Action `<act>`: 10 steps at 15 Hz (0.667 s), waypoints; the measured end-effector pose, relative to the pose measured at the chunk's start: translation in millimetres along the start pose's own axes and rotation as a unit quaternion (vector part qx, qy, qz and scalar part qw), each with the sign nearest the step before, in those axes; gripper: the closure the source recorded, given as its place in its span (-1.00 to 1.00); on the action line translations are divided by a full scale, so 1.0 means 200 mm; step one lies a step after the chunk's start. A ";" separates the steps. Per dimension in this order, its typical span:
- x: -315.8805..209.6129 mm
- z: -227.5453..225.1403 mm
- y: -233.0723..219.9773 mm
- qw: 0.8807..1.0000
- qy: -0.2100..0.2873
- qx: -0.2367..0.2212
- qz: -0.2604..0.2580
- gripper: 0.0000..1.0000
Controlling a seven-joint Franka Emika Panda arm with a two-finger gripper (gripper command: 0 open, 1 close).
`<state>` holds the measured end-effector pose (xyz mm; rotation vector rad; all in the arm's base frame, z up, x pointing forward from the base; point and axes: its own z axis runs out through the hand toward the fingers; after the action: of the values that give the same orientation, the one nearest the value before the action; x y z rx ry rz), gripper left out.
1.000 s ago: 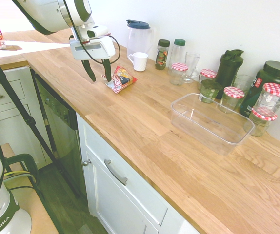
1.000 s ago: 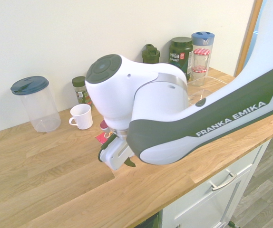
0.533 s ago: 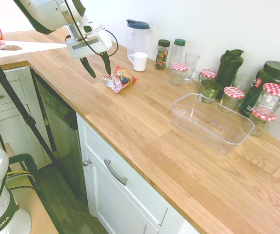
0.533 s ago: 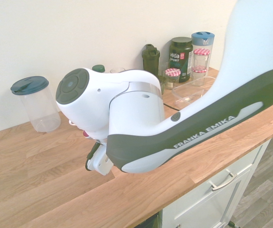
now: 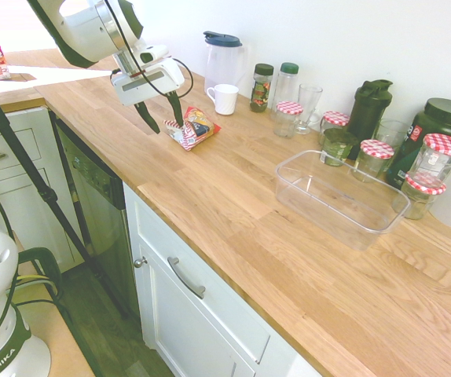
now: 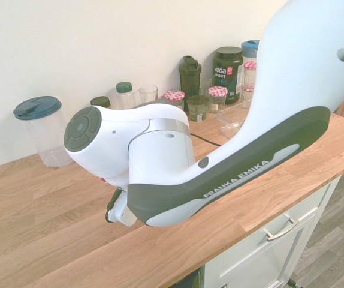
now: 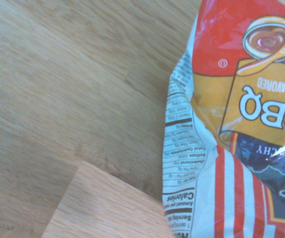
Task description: Put the chip bag into the container
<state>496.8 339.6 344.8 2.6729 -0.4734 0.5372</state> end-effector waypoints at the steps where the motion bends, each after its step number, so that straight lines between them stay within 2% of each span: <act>1: 0.00 0.01 0.00 1.000 0.001 -0.002 0.001 1.00; 10: 0.03 0.07 0.03 1.000 0.009 -0.013 0.003 1.00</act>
<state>503.8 327.6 335.7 2.6402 -0.4792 0.5525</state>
